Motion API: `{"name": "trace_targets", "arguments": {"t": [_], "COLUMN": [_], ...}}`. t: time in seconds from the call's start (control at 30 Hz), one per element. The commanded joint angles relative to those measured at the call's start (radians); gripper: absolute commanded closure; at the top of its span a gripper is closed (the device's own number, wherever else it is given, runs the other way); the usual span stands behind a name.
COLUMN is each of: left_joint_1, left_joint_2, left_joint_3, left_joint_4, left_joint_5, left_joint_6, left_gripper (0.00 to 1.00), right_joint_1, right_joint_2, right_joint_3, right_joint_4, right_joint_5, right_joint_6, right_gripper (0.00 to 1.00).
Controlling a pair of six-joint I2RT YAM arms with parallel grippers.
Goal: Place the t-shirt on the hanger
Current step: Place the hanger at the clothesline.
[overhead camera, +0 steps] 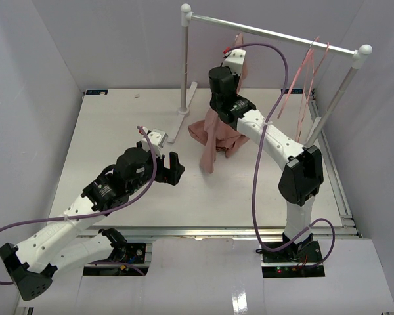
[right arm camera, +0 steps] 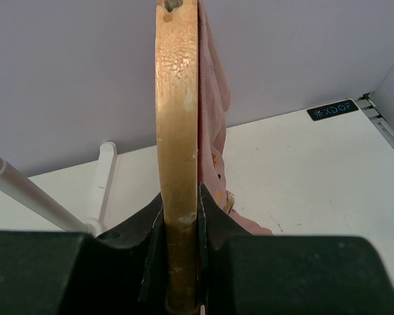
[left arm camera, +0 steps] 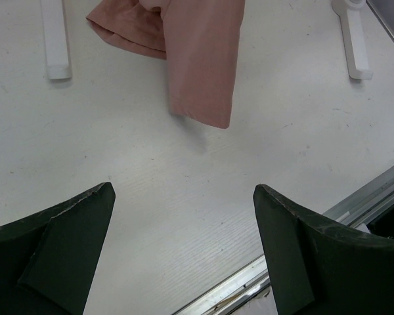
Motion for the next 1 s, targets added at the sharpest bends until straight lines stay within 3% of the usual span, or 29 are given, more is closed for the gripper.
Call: {"name": "trace_targets", "arguments": {"t": [0.0, 0.33, 0.63, 0.97], "left_joint_1": [0.001, 0.001, 0.001, 0.001], "left_joint_2": [-0.001, 0.006, -0.014, -0.004], "left_joint_3": [-0.006, -0.008, -0.018, -0.009], "left_joint_4": [0.020, 0.020, 0.024, 0.027], "left_joint_5": [0.000, 0.001, 0.012, 0.041], "left_joint_6": [0.011, 0.015, 0.016, 0.018], "left_gripper": [0.02, 0.02, 0.02, 0.02], "right_joint_1": [0.015, 0.071, 0.072, 0.021], "right_joint_2": [-0.055, -0.136, -0.114, -0.033], "right_joint_3": [-0.033, -0.149, -0.112, 0.080], "right_joint_4": [0.243, 0.503, 0.555, 0.471], "right_joint_5": [0.070, 0.113, 0.134, 0.137], "right_joint_6": [-0.113, -0.286, -0.308, -0.299], "right_gripper": [0.92, 0.92, 0.92, 0.92]}}
